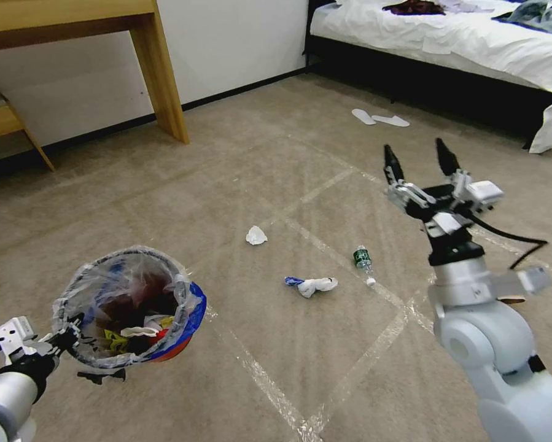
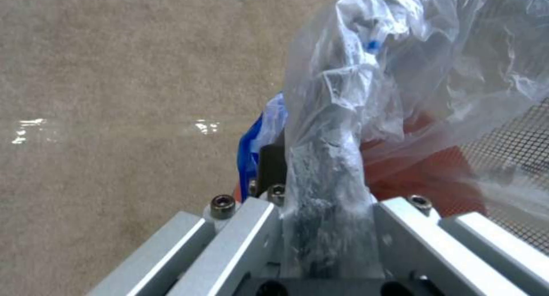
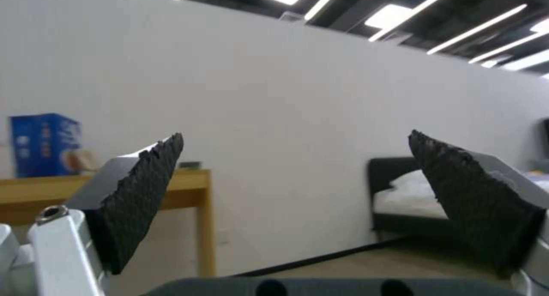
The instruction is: Pick up the trash bin and place the garbage on the floor into it.
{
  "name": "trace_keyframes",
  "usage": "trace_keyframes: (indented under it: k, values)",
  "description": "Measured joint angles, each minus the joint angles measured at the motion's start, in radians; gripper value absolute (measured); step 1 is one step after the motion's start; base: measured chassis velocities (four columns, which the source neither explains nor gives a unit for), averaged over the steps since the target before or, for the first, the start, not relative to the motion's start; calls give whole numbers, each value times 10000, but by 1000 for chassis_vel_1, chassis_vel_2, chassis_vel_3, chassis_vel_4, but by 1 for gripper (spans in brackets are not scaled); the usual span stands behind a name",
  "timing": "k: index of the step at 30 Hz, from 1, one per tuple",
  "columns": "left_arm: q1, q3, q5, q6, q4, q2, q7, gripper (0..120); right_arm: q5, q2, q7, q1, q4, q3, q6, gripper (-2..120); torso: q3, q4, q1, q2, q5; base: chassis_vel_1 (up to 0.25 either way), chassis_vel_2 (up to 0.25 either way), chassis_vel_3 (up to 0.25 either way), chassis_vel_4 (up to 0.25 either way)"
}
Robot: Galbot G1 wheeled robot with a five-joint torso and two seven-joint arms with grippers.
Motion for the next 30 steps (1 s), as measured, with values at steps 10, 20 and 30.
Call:
trace_keyframes:
  k: [10, 20, 30]
  values:
    - [-85, 86, 197, -93, 36, -110, 124, 0, -2410, 1553, 548, -2116, 396, 620, 530, 100, 0, -4, 0, 0, 0, 0, 0, 0, 0]
    - [-139, 163, 249, -125, -36, -184, 145, 0, -4357, 1964, 1409, -3015, 332, -136, 189, 100, 1, -2, 0, 0, 1, 0, 0, 0, 0]
    - [-135, 269, 306, -125, -31, -210, 163, 0, -5171, 2113, 1641, -3108, -213, -841, 204, 100, 1, -2, 0, 0, 1, 0, 0, 0, 0]
